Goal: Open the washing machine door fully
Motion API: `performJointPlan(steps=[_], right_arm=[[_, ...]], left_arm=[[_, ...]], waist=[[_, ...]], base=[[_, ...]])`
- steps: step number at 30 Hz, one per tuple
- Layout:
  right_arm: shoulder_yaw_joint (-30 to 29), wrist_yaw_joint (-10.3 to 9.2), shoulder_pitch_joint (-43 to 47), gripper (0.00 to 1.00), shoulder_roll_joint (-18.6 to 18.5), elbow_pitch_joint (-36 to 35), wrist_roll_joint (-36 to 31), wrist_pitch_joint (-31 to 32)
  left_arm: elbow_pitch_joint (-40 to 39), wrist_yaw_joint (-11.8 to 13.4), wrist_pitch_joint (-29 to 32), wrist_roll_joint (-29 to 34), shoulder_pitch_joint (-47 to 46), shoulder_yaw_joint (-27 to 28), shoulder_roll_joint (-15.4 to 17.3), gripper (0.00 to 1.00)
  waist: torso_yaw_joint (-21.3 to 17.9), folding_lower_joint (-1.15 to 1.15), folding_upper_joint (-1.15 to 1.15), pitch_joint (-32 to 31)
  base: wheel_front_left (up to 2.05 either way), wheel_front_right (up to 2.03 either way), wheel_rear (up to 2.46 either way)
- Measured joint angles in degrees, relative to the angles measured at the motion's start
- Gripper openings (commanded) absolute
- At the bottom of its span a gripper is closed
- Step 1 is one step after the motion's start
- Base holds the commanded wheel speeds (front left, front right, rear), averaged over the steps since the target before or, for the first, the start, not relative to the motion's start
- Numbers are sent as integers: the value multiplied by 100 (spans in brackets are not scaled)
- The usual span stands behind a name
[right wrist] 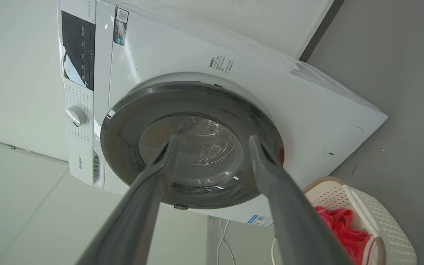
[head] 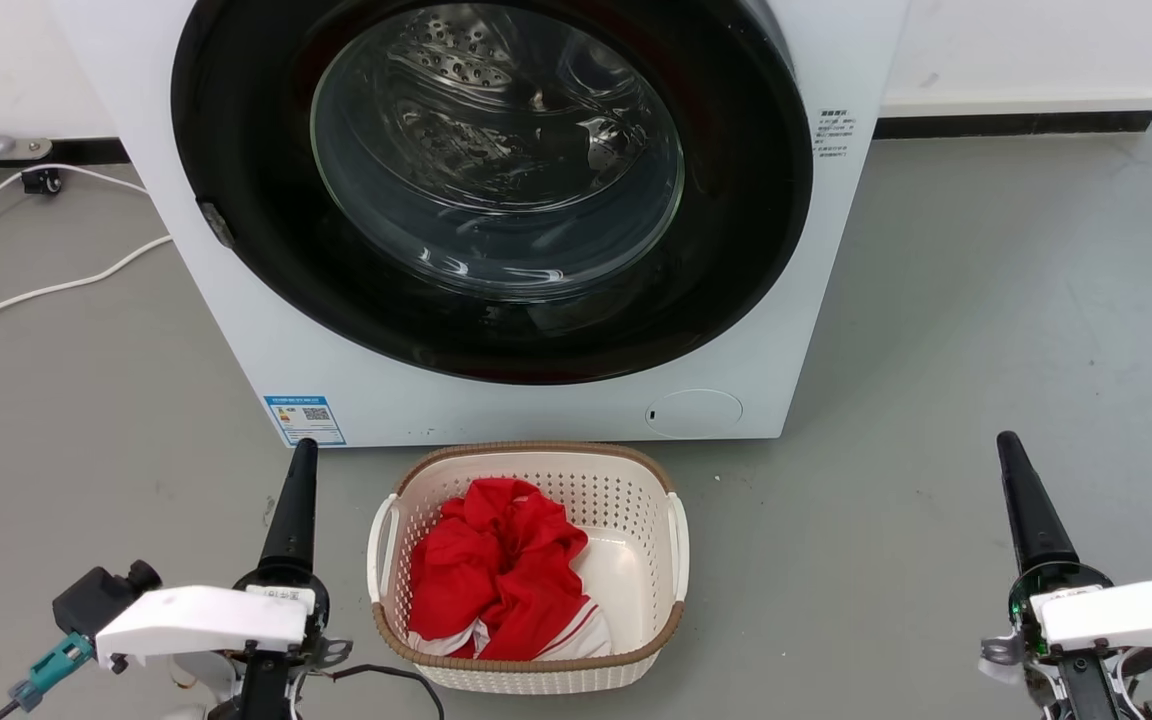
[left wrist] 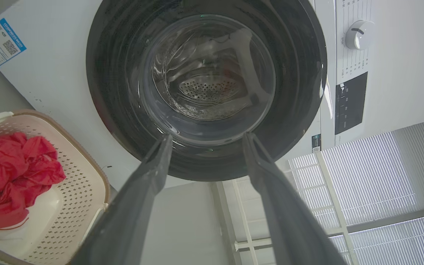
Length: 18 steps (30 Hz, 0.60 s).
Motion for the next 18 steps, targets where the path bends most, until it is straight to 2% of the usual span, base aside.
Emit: performJointPlan(steps=[9, 18], right_arm=[[-8, 0, 63, 100, 31, -305, -1680, -192], [7, 1, 119, 100, 44, -485, -2658, -352]], left_arm=[[-212, 86, -197, 1323, -10, -149, 0, 100], [-327, 122, -375, 2347, -14, -245, 0, 100]], waist=[[0, 0, 0, 35], [-3, 0, 0, 52]], base=[[0, 0, 0], [0, 0, 0]])
